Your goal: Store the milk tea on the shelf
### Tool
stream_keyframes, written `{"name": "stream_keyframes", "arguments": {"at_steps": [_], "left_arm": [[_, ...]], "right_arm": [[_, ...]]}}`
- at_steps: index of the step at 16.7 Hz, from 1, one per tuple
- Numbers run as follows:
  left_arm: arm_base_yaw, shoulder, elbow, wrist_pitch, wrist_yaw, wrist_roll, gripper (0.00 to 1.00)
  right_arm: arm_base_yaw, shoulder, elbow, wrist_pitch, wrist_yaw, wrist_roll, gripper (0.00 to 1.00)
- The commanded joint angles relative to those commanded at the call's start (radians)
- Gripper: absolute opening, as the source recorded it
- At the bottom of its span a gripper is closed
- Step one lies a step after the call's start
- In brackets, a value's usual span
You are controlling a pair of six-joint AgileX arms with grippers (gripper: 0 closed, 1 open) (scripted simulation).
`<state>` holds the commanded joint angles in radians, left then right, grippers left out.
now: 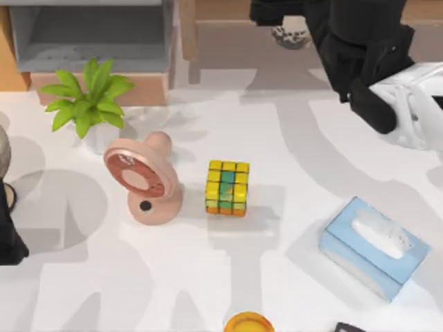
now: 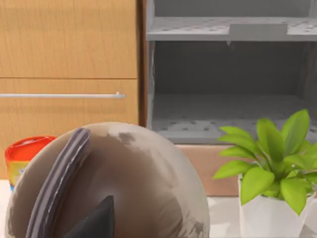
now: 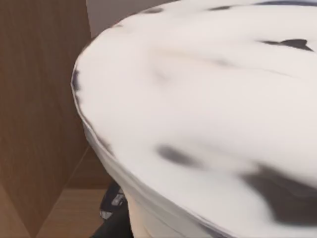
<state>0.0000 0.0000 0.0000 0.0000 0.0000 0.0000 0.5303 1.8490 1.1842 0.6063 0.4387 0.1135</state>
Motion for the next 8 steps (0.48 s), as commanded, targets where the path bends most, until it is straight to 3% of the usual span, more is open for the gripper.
{"name": "stream_keyframes", "arguments": {"at_steps": [8], "left_arm": [[0.0, 0.0, 0.0, 0.0, 0.0, 0.0, 1.0]], "right_arm": [[-0.303, -0.066, 0.097, -0.281, -0.224, -0.064, 0.0]]}}
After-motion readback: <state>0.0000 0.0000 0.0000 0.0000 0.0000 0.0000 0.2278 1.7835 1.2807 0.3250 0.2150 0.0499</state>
